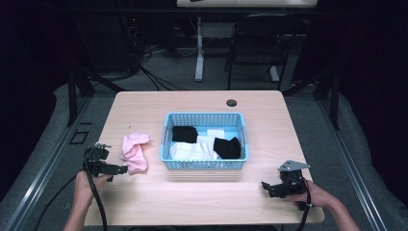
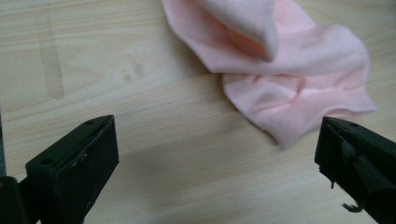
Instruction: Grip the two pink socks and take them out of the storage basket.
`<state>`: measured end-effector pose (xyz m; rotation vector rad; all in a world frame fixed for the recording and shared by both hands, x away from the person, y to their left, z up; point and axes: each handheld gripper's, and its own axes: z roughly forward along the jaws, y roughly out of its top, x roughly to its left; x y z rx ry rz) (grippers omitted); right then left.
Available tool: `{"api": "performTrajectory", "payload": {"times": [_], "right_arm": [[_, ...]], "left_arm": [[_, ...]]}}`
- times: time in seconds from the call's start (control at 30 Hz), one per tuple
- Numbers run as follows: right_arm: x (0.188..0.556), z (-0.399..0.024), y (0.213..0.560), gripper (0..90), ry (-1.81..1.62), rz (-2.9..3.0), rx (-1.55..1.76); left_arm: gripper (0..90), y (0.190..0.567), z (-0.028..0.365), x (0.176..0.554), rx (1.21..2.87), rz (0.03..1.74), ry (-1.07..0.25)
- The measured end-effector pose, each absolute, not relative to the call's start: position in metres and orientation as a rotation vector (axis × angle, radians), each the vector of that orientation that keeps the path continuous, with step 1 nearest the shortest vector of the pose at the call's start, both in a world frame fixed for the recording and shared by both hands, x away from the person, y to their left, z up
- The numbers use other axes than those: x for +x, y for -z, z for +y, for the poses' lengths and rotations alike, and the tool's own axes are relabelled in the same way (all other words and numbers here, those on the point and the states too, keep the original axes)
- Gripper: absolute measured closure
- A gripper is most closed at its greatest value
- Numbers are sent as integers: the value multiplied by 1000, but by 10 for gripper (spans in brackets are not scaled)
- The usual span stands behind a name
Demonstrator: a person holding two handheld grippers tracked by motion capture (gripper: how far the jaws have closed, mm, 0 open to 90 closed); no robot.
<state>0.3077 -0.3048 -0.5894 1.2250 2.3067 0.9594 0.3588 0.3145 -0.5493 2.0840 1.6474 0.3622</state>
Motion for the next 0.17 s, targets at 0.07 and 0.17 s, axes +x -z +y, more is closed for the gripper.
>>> {"api": "performTrajectory", "payload": {"times": [0.07, 0.17], "right_arm": [[308, -305, 589, 0, -959, 2307, 1225], [308, -305, 589, 0, -959, 2307, 1225]], "left_arm": [[0, 552, 315, 359, 2093, 1635, -367], [0, 559, 315, 359, 2102, 1629, -354]]}}
